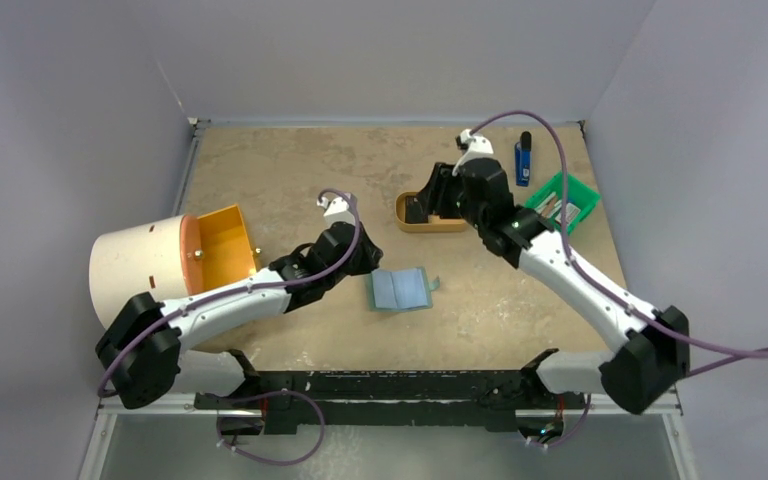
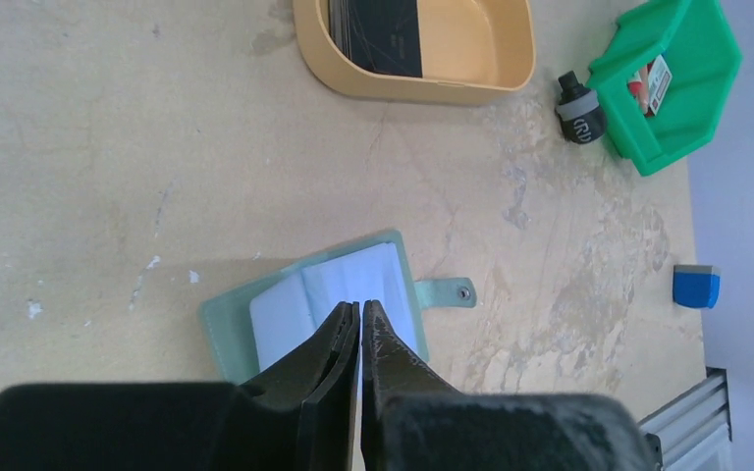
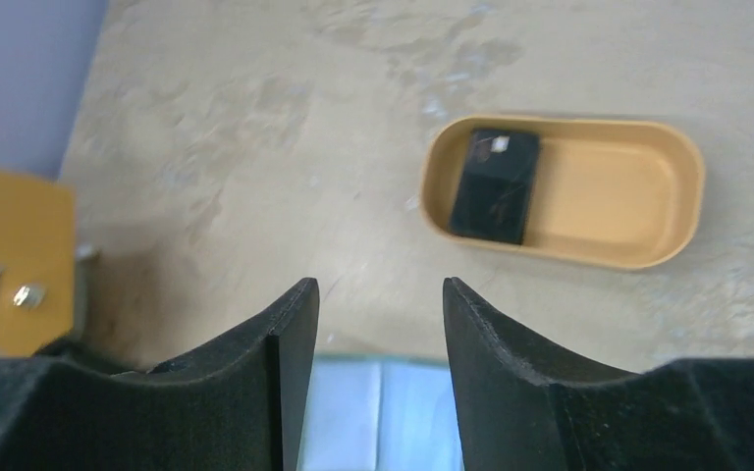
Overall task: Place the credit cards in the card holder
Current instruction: Turn over the card slot in the card holder, then pick up the credit card from the storage box.
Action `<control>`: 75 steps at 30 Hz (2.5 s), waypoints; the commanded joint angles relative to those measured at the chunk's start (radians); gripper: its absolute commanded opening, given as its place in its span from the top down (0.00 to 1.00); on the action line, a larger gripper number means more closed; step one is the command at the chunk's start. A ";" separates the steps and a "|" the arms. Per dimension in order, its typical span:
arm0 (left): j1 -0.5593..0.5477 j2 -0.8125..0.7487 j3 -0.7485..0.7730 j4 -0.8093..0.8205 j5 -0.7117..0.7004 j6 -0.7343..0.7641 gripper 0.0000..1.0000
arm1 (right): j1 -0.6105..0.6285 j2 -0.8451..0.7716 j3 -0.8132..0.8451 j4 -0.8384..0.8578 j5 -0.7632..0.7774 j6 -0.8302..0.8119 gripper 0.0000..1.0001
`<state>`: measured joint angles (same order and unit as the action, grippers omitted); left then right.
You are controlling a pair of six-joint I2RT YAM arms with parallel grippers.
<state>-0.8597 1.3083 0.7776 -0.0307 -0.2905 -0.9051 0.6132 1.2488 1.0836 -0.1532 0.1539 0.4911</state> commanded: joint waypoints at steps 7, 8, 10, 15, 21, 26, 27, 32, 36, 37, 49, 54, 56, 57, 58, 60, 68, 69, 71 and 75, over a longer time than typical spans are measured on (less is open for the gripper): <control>0.001 -0.105 -0.032 -0.040 -0.080 0.026 0.95 | -0.213 0.324 0.087 0.145 -0.206 0.123 0.30; 0.001 -0.111 -0.039 -0.037 -0.081 0.026 0.95 | -0.230 0.359 0.101 0.148 -0.226 0.130 0.30; 0.002 -0.120 -0.048 -0.035 -0.088 0.027 0.95 | -0.252 0.420 0.130 0.149 -0.252 0.135 0.32; 0.002 -0.124 -0.060 -0.034 -0.095 0.028 0.95 | -0.287 0.558 0.214 0.149 -0.300 0.111 0.35; 0.002 -0.112 -0.083 -0.020 -0.092 0.033 0.88 | -0.293 0.664 0.281 0.115 -0.322 0.070 0.33; 0.002 -0.067 -0.081 -0.007 -0.072 0.039 0.73 | -0.293 0.704 0.286 0.110 -0.321 0.059 0.31; 0.002 -0.058 -0.080 -0.006 -0.070 0.037 0.73 | -0.293 0.710 0.286 0.111 -0.322 0.059 0.31; 0.002 -0.054 -0.083 -0.008 -0.071 0.031 0.73 | -0.293 0.732 0.285 0.112 -0.336 0.052 0.33; 0.002 -0.053 -0.091 -0.007 -0.070 0.022 0.73 | -0.293 0.752 0.296 0.091 -0.339 0.045 0.35; 0.001 -0.051 -0.092 -0.007 -0.068 0.018 0.73 | -0.293 0.752 0.295 0.091 -0.342 0.044 0.36; 0.002 -0.043 -0.095 -0.005 -0.059 0.013 0.74 | -0.293 0.730 0.256 0.089 -0.312 0.046 0.62; 0.002 -0.043 -0.095 -0.008 -0.060 0.015 0.75 | -0.295 0.693 0.222 0.107 -0.283 0.051 0.68; 0.002 -0.046 -0.093 -0.010 -0.062 0.016 0.75 | -0.295 0.685 0.215 0.107 -0.274 0.052 0.70; 0.002 -0.046 -0.093 -0.011 -0.063 0.015 0.75 | -0.297 0.683 0.212 0.107 -0.274 0.052 0.71; 0.002 -0.047 -0.093 -0.011 -0.064 0.016 0.75 | -0.297 0.682 0.209 0.107 -0.271 0.052 0.71; 0.001 -0.046 -0.093 -0.012 -0.064 0.015 0.75 | -0.299 0.673 0.201 0.109 -0.268 0.051 0.73; 0.002 -0.040 -0.093 -0.011 -0.061 0.012 0.76 | -0.305 0.645 0.170 0.128 -0.276 0.049 0.84; 0.002 -0.040 -0.093 -0.011 -0.061 0.011 0.76 | -0.305 0.641 0.167 0.131 -0.278 0.049 0.86; 0.002 -0.040 -0.092 -0.011 -0.061 0.011 0.76 | -0.306 0.634 0.164 0.132 -0.280 0.049 0.90; 0.002 -0.038 -0.090 -0.012 -0.064 0.013 0.76 | -0.305 0.618 0.155 0.130 -0.280 0.047 0.99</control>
<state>-0.8597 1.2705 0.6876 -0.0700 -0.3511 -0.8906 0.3119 1.9091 1.2572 -0.0040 -0.1448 0.5552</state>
